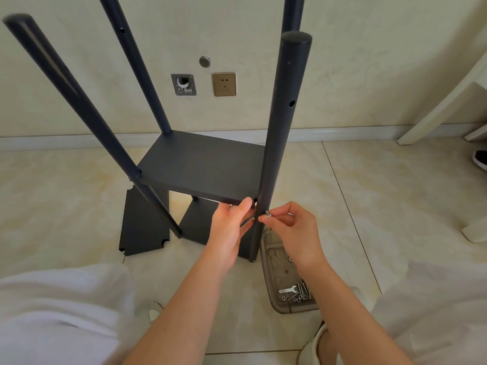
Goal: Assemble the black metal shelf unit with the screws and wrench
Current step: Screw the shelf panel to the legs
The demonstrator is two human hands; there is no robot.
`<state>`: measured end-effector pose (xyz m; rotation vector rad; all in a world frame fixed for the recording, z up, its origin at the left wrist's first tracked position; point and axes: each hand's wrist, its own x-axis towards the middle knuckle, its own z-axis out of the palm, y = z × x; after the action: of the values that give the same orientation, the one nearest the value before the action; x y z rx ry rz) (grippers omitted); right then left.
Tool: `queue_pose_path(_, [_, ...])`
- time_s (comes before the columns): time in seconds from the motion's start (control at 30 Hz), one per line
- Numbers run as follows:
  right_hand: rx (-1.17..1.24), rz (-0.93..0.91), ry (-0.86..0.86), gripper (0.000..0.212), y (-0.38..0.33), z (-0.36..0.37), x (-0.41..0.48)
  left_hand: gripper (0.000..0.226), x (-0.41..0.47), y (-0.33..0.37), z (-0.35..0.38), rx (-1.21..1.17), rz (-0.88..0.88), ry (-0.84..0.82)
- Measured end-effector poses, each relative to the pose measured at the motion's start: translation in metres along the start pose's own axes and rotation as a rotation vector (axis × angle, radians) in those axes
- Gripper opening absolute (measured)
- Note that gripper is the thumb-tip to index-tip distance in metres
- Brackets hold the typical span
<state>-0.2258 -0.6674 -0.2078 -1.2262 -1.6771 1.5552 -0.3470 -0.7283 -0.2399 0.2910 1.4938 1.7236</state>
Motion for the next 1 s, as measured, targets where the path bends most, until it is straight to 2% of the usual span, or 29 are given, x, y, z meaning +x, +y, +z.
queue_pose_path(0.33, [-0.205,-0.118,0.042,0.014,-0.003,-0.005,0.003,0.025,0.000,0.000,0.002,0.011,-0.022,0.030])
queue_pose_path(0.47, [-0.238,-0.177,-0.007,0.031,-0.008,-0.004,0.007,0.024,0.000,0.000,0.002,0.005,-0.027,0.030])
queue_pose_path(0.57, [-0.283,-0.251,-0.110,0.041,-0.013,-0.004,0.010,0.020,0.000,0.000,0.001,-0.005,-0.018,0.007])
queue_pose_path(0.67, [-0.330,-0.257,-0.201,0.039,-0.013,-0.007,0.011,0.020,-0.002,0.002,0.001,-0.016,-0.011,0.003])
queue_pose_path(1.0, [-0.338,-0.237,-0.191,0.034,-0.012,-0.005,0.013,0.018,-0.003,0.008,0.006,-0.074,-0.050,0.060])
